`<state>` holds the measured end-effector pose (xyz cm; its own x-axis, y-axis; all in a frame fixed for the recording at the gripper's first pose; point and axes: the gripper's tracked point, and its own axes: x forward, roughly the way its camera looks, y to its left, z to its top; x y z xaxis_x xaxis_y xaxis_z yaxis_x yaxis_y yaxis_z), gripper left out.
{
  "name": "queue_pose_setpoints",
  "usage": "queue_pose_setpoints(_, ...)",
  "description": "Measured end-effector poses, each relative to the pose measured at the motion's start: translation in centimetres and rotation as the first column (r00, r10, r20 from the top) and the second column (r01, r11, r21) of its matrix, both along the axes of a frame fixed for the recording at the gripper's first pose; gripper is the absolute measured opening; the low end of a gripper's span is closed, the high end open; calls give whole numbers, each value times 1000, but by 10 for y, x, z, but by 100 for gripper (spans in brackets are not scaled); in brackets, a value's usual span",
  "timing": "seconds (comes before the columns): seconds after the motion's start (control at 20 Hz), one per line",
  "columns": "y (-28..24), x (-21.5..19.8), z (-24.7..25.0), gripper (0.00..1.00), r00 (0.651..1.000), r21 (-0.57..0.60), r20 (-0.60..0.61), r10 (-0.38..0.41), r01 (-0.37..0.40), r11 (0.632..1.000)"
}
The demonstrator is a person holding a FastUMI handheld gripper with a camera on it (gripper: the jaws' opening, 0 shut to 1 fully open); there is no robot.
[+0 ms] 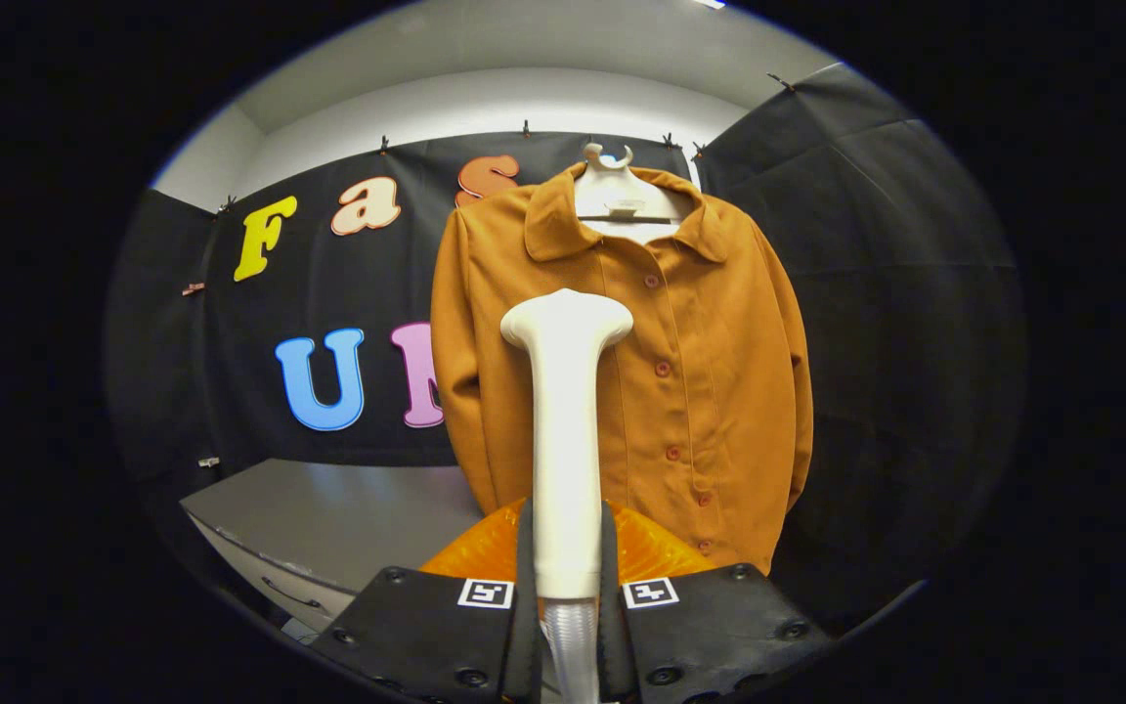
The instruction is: Iron the clothes twice with a garment steamer, once on the left side and once on the right side.
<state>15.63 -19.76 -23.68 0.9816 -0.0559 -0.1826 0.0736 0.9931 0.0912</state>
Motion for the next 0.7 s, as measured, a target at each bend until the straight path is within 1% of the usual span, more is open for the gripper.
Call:
queue_pose_setpoints(0.2, -11, -18, -45, 26, 997, -25, -78, -2, 0, 1000)
queue_pose_setpoints(0.35, -15, -32, -73, 26, 991, -22, -134, -4, 1, 1000)
queue_pose_setpoints(0.5, -20, -49, -105, 26, 980, -11, -197, -13, 11, 1000)
queue_pose_setpoints(0.7, -26, -71, -146, 26, 955, -1, -294, -27, 28, 1000)
